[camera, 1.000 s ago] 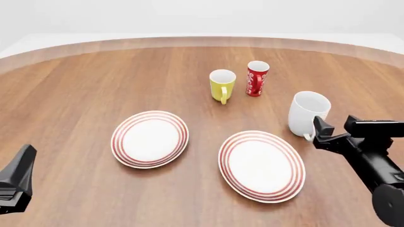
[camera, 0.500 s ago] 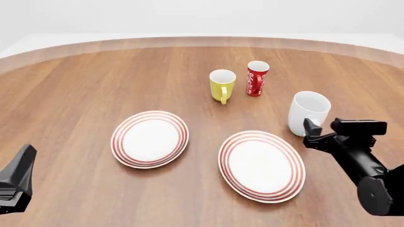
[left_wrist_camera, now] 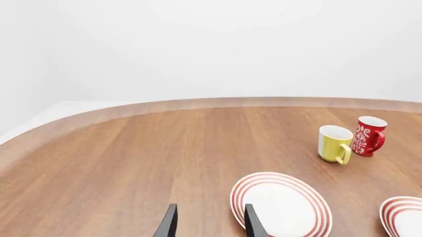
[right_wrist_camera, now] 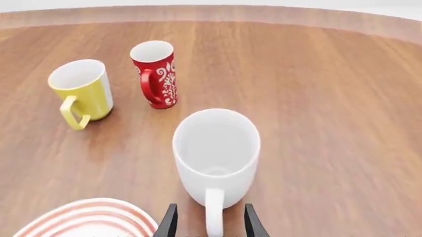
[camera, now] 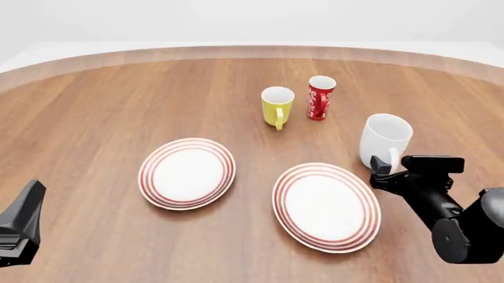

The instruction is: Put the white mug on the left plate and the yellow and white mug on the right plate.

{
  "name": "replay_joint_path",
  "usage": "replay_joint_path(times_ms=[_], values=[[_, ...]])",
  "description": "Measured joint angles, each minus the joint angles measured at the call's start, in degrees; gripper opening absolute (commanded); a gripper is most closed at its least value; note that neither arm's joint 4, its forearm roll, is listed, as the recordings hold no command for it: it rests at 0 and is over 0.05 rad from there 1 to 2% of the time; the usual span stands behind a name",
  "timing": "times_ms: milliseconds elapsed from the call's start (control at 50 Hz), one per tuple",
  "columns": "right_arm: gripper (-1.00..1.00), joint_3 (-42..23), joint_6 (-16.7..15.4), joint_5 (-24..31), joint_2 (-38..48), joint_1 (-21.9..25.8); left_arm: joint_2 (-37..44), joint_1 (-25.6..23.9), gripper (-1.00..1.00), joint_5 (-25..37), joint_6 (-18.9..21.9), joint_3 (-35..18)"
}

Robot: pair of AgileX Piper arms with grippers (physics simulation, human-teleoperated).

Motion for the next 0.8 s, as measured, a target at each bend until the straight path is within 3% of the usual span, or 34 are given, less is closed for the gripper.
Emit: replay_joint_path(times_ms=[260, 280, 420, 800], values=[[1.00, -1.4, 0.7, 0.0, 3.6, 0.4, 0.0, 0.0, 1.00, 0.0, 0.0, 0.0], [-1.00, -1.5, 0.7, 0.1, 3.8, 0.5, 0.0, 0.0, 1.00, 0.0, 0.0, 0.0], [-1.00, -1.5, 0.7, 0.2, 3.8, 0.3, 0.0, 0.0, 1.00, 0.0, 0.0, 0.0], [-1.00, 2.6, -0.8, 6.8, -12.8, 2.6, 0.0, 0.0, 1.00, 0.0, 0.0, 0.0]])
